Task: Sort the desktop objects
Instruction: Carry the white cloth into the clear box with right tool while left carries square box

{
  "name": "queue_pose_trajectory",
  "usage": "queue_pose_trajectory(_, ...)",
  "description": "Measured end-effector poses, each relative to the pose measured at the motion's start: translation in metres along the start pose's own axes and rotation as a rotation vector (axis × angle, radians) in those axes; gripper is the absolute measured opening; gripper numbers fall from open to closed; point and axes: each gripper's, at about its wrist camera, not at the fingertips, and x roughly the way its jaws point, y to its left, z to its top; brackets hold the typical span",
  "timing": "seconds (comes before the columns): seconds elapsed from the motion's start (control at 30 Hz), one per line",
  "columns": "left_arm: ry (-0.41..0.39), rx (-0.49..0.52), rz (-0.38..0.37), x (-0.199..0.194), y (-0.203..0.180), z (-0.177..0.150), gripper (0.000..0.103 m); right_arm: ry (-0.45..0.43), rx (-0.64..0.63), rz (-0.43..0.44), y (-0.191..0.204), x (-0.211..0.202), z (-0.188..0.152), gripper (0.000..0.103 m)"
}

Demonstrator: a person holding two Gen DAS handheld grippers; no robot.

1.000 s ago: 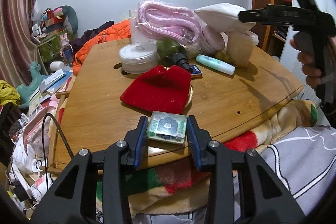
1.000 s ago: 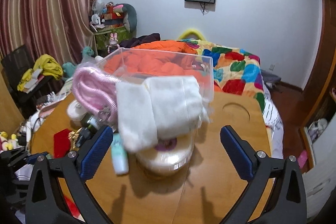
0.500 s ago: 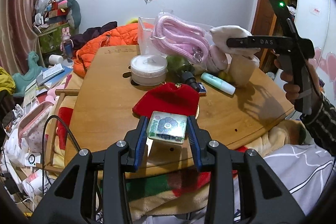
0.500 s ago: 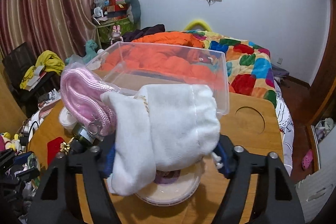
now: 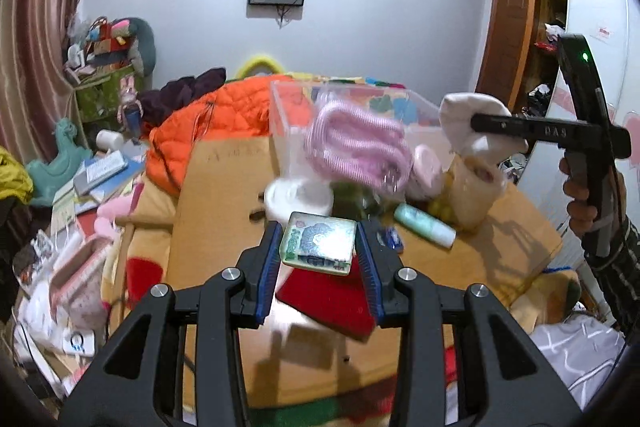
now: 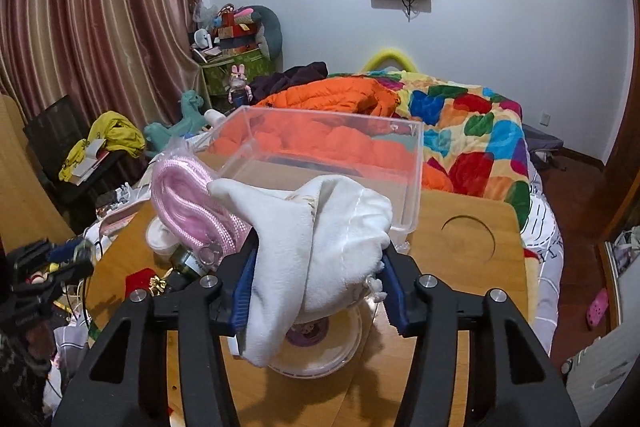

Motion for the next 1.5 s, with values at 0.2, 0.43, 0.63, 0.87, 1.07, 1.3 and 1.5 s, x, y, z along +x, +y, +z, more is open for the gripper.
queue_pose_trajectory(0.2, -0.026, 0.050, -0.026, 0.007, -0.003, 0.035, 0.037, -0.013, 0.020, 0.024, -0.006, -0.004, 0.013, 0.048)
queue_pose_trajectory(0.43, -0.035, 0.074, -0.050, 0.027, -0.002, 0.068, 0.037, -0.024, 0.047, 0.048, -0.015, 0.000, 0.029, 0.048)
queue_pose_trajectory(0.63, -0.027, 0.057, -0.067, 0.051, 0.005, 0.096, 0.037, -0.026, 0.045, 0.045, -0.019, 0.011, 0.041, 0.048)
queue_pose_trajectory(0.87, 0.019, 0.050, -0.077, 0.088, 0.011, 0.118, 0.037, -0.013, 0.047, 0.065, -0.024, 0.030, 0.051, 0.047)
queue_pose_trajectory(1.07, 0.056, 0.072, -0.063, 0.118, 0.007, 0.125, 0.037, -0.002, 0.051, 0.080, -0.028, 0.048, 0.059, 0.045)
queue_pose_trajectory(1.3, 0.117, 0.094, -0.074, 0.149, -0.004, 0.123, 0.037, 0.015, 0.033, 0.090, -0.026, 0.066, 0.063, 0.043)
queue_pose_trajectory(1.5, 0.154, 0.106, -0.078, 0.163, -0.006, 0.122, 0.037, 0.034, 0.024, 0.090, -0.027, 0.077, 0.064, 0.043)
